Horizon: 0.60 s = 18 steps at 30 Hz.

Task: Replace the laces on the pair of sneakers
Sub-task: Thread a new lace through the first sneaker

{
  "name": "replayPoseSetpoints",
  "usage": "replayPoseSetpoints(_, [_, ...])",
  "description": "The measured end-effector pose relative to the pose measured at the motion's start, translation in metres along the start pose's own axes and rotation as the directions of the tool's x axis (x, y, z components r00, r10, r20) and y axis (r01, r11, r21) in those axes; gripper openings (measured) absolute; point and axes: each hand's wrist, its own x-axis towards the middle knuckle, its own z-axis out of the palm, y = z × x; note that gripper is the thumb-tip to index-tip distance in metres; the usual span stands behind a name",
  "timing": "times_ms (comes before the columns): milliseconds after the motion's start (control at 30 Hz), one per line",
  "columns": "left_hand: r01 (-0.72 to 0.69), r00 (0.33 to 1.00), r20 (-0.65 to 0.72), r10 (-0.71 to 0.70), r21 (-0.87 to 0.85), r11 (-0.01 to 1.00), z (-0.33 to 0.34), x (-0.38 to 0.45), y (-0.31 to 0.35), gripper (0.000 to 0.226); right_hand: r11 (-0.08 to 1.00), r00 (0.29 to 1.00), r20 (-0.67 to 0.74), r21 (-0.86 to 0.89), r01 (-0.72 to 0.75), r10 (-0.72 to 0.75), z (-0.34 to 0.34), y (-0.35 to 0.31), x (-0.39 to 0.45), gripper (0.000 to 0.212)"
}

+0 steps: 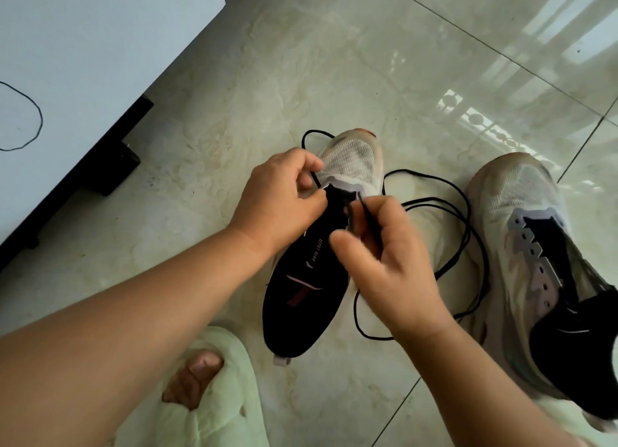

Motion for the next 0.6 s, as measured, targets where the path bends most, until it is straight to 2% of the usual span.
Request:
replayPoseSetpoints(67, [-0.061,0.998,0.012,0.061,0.045,0.997,-0.002,-0.001,0.002,0.025,0.999,0.996,-0.076,0.015,-0.045,0.046,-0.005,0.007,0.003,0.003])
replayPoseSetpoints(133, [-0.119,0.993,0.028,0.117,0.067,0.991,-0.003,-0.002,0.006,0.021,0.995,0.99,-0.132,-0.086,-0.052,0.04,-0.011,0.017,0.004,0.015])
replayPoseSetpoints(233, [-0.189,0.982,0.033,0.187,0.07,0.979,-0.002,-0.007,0.011,0.004,0.97,0.986,-0.161,-0.245,0.004,-0.045,-0.017,0.025,0.008,0.013])
replayPoseSetpoints(300, [-0.212,0.977,0.034,0.21,0.135,0.968,0.003,-0.009,0.014,0.01,0.945,0.984,-0.157,-0.327,0.033,-0.089,-0.022,0.027,0.013,0.02])
replayPoseSetpoints(433, [-0.179,0.983,0.087,0.161,0.286,0.941,0.007,-0.007,0.021,0.015,0.872,0.974,-0.076,-0.464,0.153,-0.212,-0.034,0.022,0.024,0.029])
replayPoseSetpoints(533, [-0.104,0.985,0.157,0.069,0.225,0.969,0.006,-0.001,0.024,0.009,0.839,0.977,0.002,-0.512,0.182,-0.211,-0.039,0.016,0.032,0.032])
replayPoseSetpoints(600, [-0.073,0.979,0.198,0.038,0.173,0.982,0.004,0.0,0.023,0.015,0.839,0.986,0.027,-0.522,0.154,-0.164,-0.041,0.015,0.037,0.022])
